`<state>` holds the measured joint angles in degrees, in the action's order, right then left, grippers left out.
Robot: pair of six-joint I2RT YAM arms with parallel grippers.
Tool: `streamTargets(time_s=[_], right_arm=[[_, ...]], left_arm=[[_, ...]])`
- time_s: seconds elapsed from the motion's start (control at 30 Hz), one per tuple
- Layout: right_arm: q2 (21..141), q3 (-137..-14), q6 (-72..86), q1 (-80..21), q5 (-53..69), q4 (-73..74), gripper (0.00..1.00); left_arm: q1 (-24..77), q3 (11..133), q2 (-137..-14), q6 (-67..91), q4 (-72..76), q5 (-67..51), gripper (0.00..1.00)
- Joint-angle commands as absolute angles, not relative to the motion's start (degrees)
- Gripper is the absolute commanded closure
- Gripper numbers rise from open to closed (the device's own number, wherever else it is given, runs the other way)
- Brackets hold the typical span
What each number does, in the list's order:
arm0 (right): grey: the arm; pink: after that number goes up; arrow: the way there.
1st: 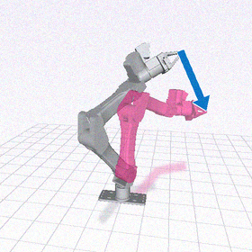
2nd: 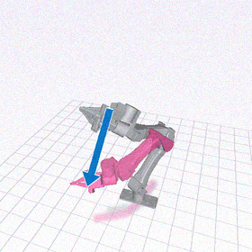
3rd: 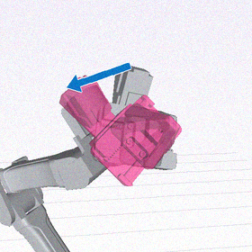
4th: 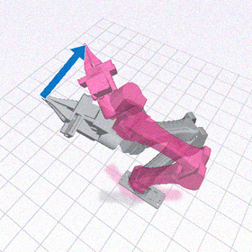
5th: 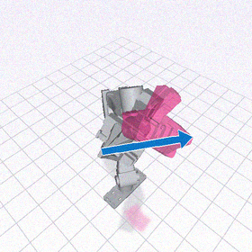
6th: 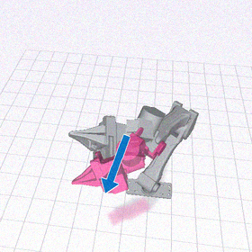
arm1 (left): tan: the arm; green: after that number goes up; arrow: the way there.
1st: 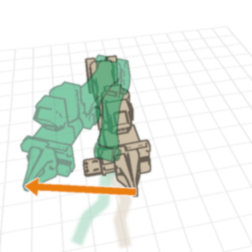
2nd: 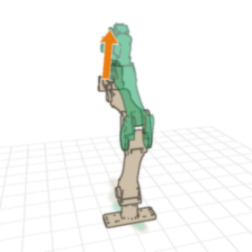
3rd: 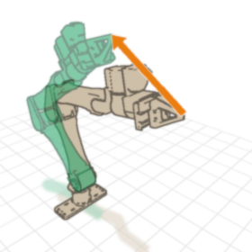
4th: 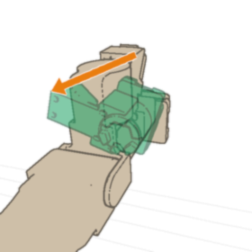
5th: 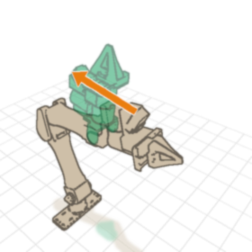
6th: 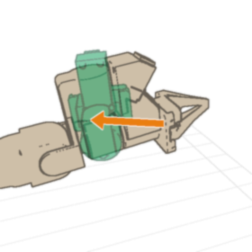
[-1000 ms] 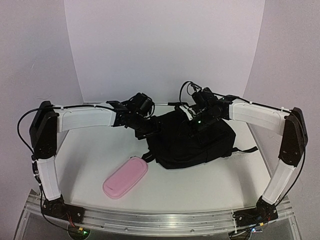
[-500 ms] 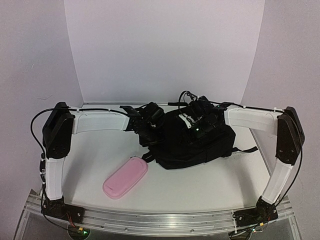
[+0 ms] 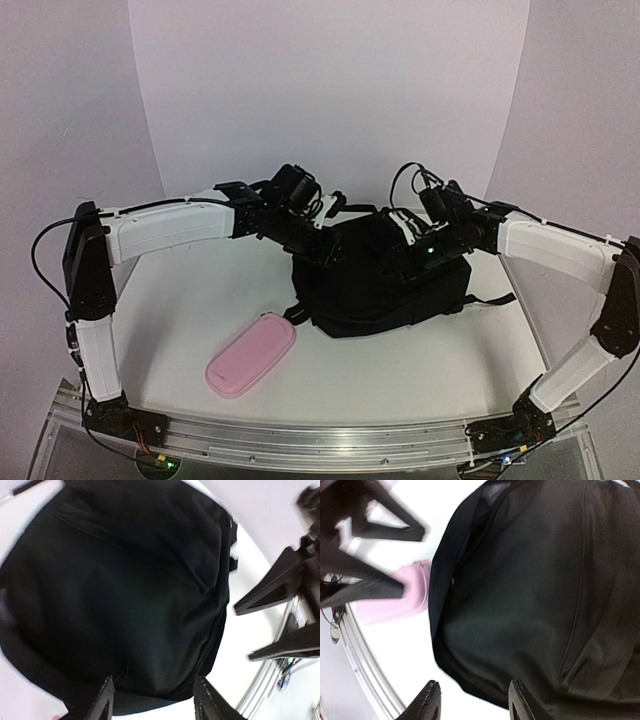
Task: Pack the student bag
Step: Adjust the student bag at the center of the board, then zip the student bag at the center of the board.
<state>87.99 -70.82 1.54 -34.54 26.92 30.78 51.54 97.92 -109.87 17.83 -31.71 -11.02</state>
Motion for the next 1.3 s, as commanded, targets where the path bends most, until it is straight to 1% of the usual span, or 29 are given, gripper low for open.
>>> streamTargets(time_s=[0.0,0.27,0.57,0.77,0.9,1.03,1.1,1.27], right_arm=[[85.2,-67.5,0.5,-34.7,28.6,31.4,0.53],[84.1,-67.2,0.5,-34.4,28.4,32.1,0.53],[84.9,-67.7,0.5,-34.3,28.8,32.2,0.53],[85.2,-67.9,0.5,-34.3,28.8,32.4,0.53],[85.5,-68.1,0.5,-34.3,29.1,32.4,0.53],[85.8,-68.3,-1.0,-34.3,31.7,32.5,0.52],[86.1,-68.4,-1.7,-34.3,32.9,32.5,0.52],[87.2,-69.0,-2.0,-34.3,34.4,32.5,0.50]], left_arm=[[51.1,102.6,-115.8,10.9,-37.4,-17.5,0.48],[50.1,105.2,-120.3,11.6,-40.0,-17.7,0.61],[50.0,106.8,-123.0,10.8,-41.1,-18.7,0.68],[50.0,107.9,-124.4,10.6,-42.0,-20.7,0.70],[50.0,108.1,-125.0,10.9,-42.3,-19.8,0.71],[50.0,108.5,-126.5,11.2,-42.5,-18.1,0.75],[49.9,109.1,-127.3,11.5,-43.2,-16.8,0.79],[49.5,108.5,-125.9,12.1,-42.3,-15.3,0.94]])
